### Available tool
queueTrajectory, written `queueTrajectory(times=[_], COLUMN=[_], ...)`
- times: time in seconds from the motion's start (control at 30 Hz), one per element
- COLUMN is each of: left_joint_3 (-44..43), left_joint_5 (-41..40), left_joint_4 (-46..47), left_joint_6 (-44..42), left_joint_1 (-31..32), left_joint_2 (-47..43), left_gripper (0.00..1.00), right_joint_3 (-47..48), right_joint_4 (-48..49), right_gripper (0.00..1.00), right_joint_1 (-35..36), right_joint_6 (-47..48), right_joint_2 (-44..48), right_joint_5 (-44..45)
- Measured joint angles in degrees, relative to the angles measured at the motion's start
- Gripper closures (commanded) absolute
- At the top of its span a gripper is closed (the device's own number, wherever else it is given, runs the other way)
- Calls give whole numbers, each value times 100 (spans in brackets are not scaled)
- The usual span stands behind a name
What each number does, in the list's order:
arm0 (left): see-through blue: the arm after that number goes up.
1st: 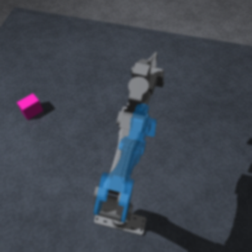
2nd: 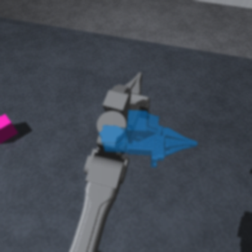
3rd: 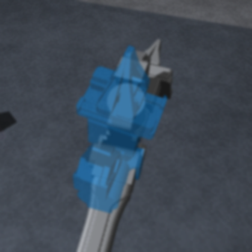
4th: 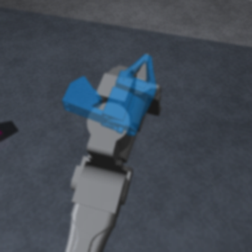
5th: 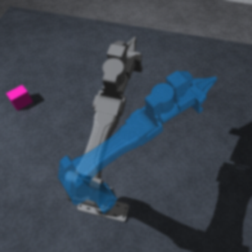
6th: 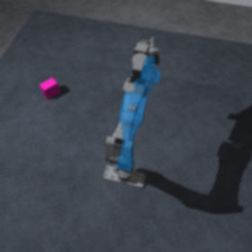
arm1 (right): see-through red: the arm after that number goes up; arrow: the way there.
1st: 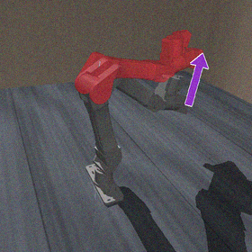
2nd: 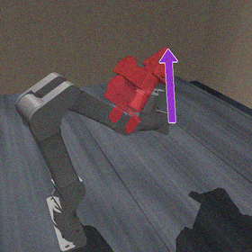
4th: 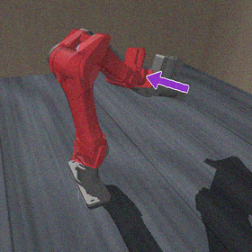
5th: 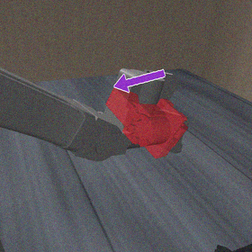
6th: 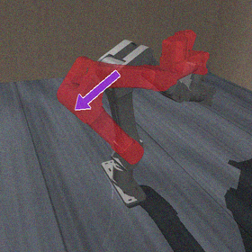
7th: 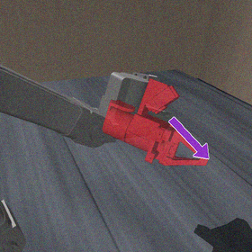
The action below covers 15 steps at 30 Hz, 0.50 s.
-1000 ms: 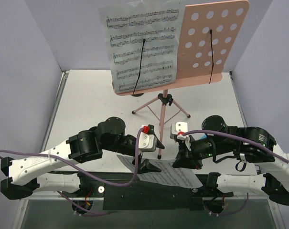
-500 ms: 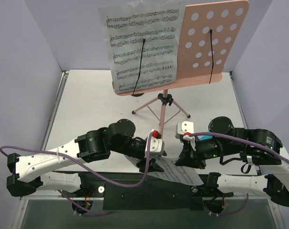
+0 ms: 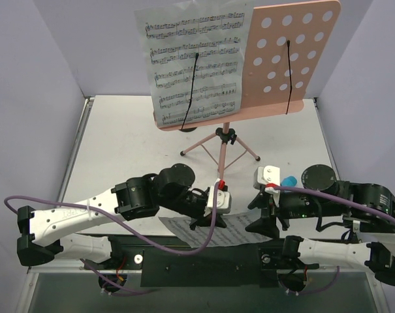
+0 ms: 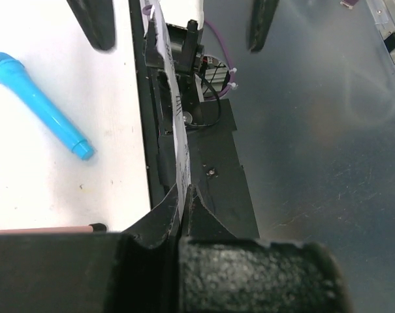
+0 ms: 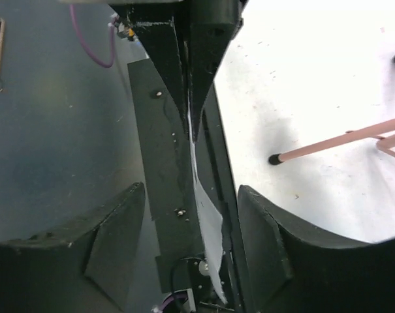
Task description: Set up the instrument practice props
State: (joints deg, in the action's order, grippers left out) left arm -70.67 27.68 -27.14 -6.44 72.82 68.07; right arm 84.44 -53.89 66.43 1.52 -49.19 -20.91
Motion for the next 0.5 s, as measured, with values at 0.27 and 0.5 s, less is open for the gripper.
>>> queueTrajectory(times=[0.27,0.5], left_joint_3=[256,623], left_joint_5=[-98,-103], left_joint_4=[326,1060], left_joint_6=[289,592], left_joint_1=[-24,-79], left_joint_2=[-444,-1567], left_gripper=[100,100], right_joint_3=[-699,-1366], right_joint_4=[551,1123], right_gripper=[39,39], right_joint_1=[0,0], right_joint_6=[-42,-278], right_joint_2=[1176,2096], right_joint_5=[743,1169])
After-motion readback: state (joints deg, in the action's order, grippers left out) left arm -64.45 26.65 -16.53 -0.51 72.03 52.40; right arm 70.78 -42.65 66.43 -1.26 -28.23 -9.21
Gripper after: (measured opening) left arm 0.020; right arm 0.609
